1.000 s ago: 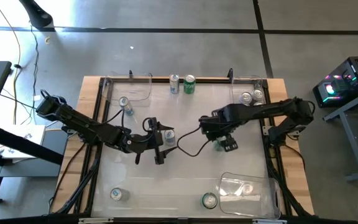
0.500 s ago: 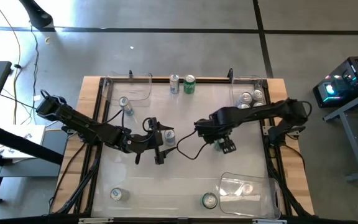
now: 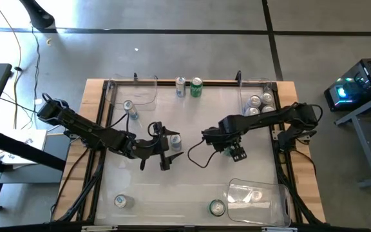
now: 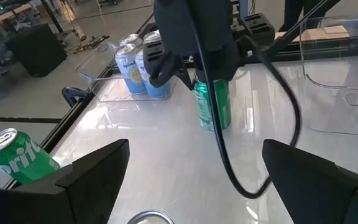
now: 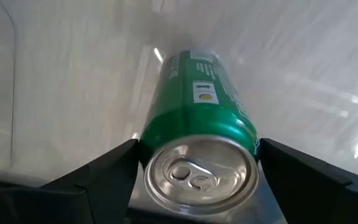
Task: Sort soda cans
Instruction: Put the middle right green soda can into the bottom transparent bin
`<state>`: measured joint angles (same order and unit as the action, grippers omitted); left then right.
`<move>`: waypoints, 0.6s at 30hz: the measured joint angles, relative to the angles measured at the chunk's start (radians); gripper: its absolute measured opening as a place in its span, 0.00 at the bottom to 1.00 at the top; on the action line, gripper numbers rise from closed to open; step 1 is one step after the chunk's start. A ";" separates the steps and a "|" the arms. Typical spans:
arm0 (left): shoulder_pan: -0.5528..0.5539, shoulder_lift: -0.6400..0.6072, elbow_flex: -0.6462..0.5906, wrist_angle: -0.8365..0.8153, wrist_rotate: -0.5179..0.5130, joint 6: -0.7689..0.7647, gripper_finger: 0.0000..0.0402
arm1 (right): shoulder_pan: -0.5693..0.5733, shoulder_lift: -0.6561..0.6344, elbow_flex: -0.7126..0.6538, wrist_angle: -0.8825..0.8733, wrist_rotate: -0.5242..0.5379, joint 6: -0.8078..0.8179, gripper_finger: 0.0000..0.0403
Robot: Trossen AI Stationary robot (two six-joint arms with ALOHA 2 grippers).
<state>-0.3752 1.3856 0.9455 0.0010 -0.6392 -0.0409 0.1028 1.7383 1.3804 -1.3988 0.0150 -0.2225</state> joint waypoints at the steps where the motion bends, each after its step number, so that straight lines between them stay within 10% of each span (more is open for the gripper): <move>1: 0.000 0.000 0.000 0.000 0.000 0.000 0.91 | 0.002 0.001 -0.005 0.002 0.001 0.016 0.79; 12: 0.000 0.000 0.000 0.027 0.000 0.000 0.91 | -0.107 0.000 -0.006 0.013 -0.112 0.724 0.79; 18: 0.000 0.000 0.000 0.035 0.000 -0.001 0.91 | -0.143 -0.070 -0.010 0.132 -0.099 0.802 0.79</move>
<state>-0.3752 1.3857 0.9455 0.0359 -0.6395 -0.0416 -0.0398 1.6683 1.3705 -1.2667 -0.0840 0.5793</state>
